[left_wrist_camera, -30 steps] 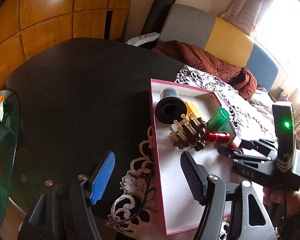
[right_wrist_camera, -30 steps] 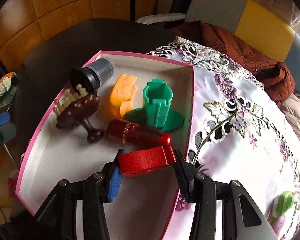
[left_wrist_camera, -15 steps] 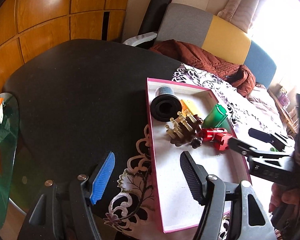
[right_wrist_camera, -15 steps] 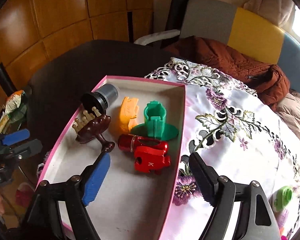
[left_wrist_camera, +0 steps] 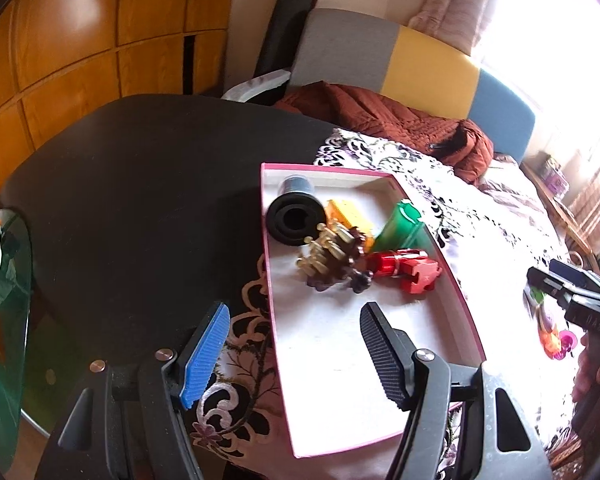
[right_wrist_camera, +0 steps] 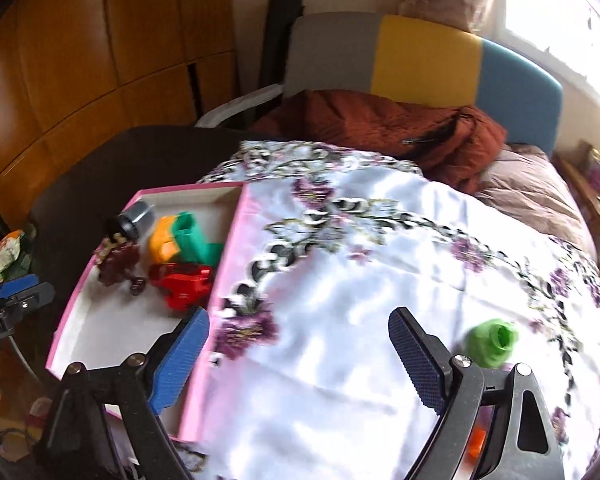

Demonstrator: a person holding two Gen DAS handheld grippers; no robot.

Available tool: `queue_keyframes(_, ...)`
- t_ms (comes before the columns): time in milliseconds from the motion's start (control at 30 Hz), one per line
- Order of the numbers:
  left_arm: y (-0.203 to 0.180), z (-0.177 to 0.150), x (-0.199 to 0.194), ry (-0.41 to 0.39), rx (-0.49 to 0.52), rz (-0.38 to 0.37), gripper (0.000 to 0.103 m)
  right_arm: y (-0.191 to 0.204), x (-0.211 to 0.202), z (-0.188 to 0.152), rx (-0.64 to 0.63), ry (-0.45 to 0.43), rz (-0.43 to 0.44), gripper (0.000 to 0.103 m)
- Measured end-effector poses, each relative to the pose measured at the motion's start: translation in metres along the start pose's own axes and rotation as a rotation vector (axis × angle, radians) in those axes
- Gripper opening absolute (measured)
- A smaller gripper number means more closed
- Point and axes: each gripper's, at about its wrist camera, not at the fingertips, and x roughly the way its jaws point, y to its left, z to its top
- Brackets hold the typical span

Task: Organize rigid objects
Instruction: 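Move both tools back toward the toys on the cloth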

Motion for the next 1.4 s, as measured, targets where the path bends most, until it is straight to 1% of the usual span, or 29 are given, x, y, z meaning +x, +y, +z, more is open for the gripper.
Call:
queue_keyframes(200, -0.016, 0.001, -0.003, 0.000, 0.038, -0.025, 0.068, -0.073, -0.019, -0.010, 0.093, -0.014, -0.136, 0.093)
queue_keyframes(333, -0.026, 0.002, -0.003, -0.002, 0.054, -0.034, 0.068, -0.126, -0.032, -0.023, 0.194, -0.042, -0.253, 0.095)
queue_keyframes(400, -0.031, 0.003, -0.002, 0.011, 0.063, -0.044, 0.068, -0.152, -0.038, -0.034, 0.283, -0.066, -0.328, 0.095)
queue_keyframes(433, -0.034, 0.003, -0.002, 0.016, 0.072, -0.049, 0.068, -0.166, -0.040, -0.042, 0.343, -0.075, -0.352, 0.096)
queue_keyframes(533, -0.047, 0.002, -0.003, 0.022, 0.096, -0.086, 0.068, -0.202, -0.041, -0.056, 0.528, -0.045, -0.402, 0.095)
queue_keyframes(633, -0.063, 0.000, -0.002, 0.032, 0.135, -0.106, 0.068, -0.222, -0.048, -0.064, 0.638, -0.066, -0.404, 0.095)
queue_keyframes(700, -0.075, -0.001, 0.000, 0.042, 0.159, -0.123, 0.068, -0.229, -0.051, -0.069, 0.692, -0.070, -0.407, 0.096)
queue_keyframes(867, -0.109, 0.000, 0.006, 0.067, 0.226, -0.185, 0.068, -0.248, -0.058, -0.083, 0.837, -0.085, -0.385, 0.097)
queue_keyframes(967, -0.134, -0.004, 0.011, 0.091, 0.272, -0.227, 0.068, -0.256, -0.059, -0.091, 0.901, -0.081, -0.371, 0.097)
queue_keyframes(1067, -0.160, -0.011, 0.018, 0.123, 0.331, -0.258, 0.068, -0.260, -0.057, -0.095, 0.936, -0.072, -0.350, 0.097)
queue_keyframes(1167, -0.185, -0.016, 0.026, 0.149, 0.386, -0.280, 0.068, -0.260, -0.056, -0.096, 0.942, -0.069, -0.338, 0.097)
queue_keyframes(1300, -0.214, -0.018, 0.035, 0.169, 0.434, -0.298, 0.068, -0.262, -0.059, -0.097, 0.955, -0.082, -0.329, 0.098)
queue_keyframes(1400, -0.237, -0.014, 0.044, 0.172, 0.488, -0.314, 0.068, -0.263, -0.061, -0.098, 0.971, -0.095, -0.323, 0.098)
